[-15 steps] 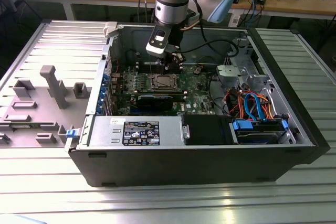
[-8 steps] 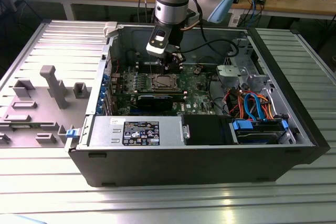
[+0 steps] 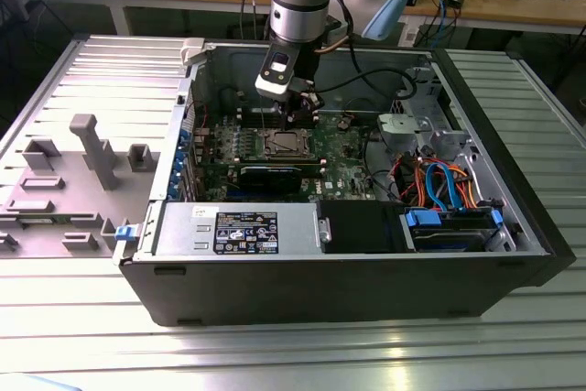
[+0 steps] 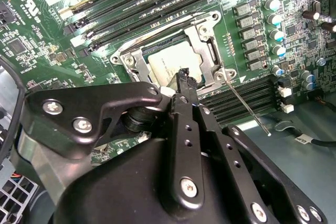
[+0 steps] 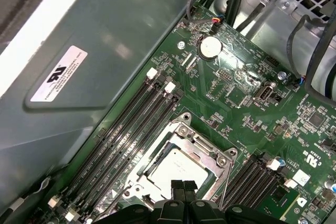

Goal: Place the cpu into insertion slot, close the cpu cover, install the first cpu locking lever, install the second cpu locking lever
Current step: 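Install the first cpu locking lever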

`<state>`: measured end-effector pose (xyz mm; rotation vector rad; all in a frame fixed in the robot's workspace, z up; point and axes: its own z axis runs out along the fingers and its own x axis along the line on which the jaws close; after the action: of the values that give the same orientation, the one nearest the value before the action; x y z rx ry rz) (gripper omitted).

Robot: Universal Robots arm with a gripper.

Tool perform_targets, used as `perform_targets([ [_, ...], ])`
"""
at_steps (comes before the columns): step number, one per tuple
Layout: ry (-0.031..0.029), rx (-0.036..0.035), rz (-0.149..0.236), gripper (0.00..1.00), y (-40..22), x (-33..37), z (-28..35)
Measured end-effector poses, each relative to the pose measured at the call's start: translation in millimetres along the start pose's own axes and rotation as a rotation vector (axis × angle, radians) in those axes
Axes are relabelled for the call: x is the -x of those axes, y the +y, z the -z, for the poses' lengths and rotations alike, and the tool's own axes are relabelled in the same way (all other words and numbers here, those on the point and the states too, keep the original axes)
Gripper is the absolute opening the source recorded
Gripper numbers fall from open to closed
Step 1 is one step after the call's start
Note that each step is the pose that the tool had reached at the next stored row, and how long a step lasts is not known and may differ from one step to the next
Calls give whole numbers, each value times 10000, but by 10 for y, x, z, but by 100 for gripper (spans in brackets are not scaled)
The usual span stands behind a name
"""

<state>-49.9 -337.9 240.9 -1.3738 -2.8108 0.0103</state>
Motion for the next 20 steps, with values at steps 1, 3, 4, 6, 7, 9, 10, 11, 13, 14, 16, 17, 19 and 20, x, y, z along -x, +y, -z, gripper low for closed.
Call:
perform_targets([
  [1, 0, 0, 8, 11, 0, 0, 0],
  [3, 0, 0, 16, 11, 0, 0, 0],
  [4, 0, 0, 23, 11, 0, 0, 0],
  [6, -1, -1, 37, 11, 0, 0, 0],
  [7, -1, 0, 44, 11, 0, 0, 0],
  [9, -1, 0, 60, 11, 0, 0, 0],
  [10, -1, -1, 67, 11, 0, 0, 0],
  [11, -1, -1, 72, 11, 0, 0, 0],
  [13, 0, -2, 82, 11, 0, 0, 0],
  [14, -1, -1, 86, 11, 0, 0, 0],
  [16, -1, -1, 94, 11, 0, 0, 0],
  [17, -1, -1, 98, 11, 0, 0, 0],
  [19, -1, -1, 110, 11, 0, 0, 0],
  [20, -2, -1, 114, 11, 0, 0, 0],
])
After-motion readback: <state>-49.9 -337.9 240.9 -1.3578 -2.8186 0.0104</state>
